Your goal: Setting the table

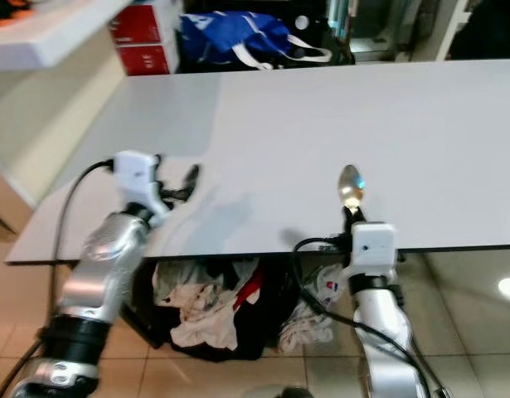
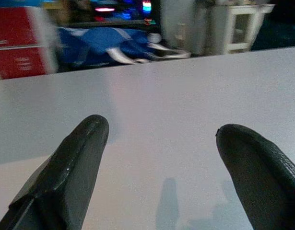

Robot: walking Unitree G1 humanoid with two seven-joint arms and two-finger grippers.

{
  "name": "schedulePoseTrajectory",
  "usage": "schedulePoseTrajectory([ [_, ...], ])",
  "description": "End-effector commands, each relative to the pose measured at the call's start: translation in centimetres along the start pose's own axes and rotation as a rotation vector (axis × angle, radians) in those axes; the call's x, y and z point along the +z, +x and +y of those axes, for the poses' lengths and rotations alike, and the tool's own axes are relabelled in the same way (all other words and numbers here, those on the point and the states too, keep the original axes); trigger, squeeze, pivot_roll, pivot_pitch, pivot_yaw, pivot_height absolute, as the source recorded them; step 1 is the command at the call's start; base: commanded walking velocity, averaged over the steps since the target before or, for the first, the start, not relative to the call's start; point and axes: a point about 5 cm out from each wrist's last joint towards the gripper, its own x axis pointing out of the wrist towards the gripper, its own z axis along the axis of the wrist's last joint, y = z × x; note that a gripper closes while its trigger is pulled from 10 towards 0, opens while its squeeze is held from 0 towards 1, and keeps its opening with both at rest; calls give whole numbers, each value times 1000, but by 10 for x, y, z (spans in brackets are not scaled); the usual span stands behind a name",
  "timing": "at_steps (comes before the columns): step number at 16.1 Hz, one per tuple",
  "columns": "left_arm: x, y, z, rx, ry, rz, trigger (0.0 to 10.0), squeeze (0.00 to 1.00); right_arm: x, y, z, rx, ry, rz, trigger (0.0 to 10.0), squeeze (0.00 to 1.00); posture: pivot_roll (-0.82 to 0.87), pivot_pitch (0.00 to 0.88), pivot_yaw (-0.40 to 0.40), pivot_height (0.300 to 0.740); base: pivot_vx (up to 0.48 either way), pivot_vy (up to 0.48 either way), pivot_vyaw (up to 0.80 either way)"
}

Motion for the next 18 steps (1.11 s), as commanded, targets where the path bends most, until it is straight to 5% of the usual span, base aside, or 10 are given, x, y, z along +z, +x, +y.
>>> schedulePoseTrajectory([
  [1, 0, -3, 10, 28, 15, 6, 10000, 0, 6, 2, 4, 5, 3, -28, 0, 0, -76, 0, 81, 740, 401, -259, 0],
  [18, -4, -4, -4, -49, 62, 24, 10000, 0, 7, 1, 5, 8, -7, -33, 0, 0, -83, 0, 84, 740, 348, -236, -83],
])
